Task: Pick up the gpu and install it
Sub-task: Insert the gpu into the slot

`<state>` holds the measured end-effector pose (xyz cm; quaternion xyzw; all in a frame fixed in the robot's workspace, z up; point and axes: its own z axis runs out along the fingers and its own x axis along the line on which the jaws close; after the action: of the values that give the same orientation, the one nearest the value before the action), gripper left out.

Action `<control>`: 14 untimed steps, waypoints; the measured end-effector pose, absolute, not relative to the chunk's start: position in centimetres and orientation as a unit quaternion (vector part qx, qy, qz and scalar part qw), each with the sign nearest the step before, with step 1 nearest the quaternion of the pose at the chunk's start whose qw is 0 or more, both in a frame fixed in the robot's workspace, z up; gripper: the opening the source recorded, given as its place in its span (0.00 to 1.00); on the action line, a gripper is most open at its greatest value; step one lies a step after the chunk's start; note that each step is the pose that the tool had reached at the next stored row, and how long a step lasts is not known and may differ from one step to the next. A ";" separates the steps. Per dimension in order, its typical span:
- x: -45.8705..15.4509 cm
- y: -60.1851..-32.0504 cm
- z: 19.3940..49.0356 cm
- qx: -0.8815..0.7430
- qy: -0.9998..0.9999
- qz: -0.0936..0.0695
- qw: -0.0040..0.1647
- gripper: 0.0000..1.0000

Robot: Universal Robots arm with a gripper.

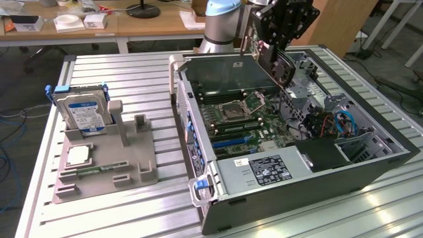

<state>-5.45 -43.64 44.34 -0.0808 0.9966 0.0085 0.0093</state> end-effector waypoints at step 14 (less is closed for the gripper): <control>-5.5 -43.7 44.3 -0.119 0.993 0.009 0.009 0.26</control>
<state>-5.45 -43.70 44.34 -0.1194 0.9928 0.0089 0.0090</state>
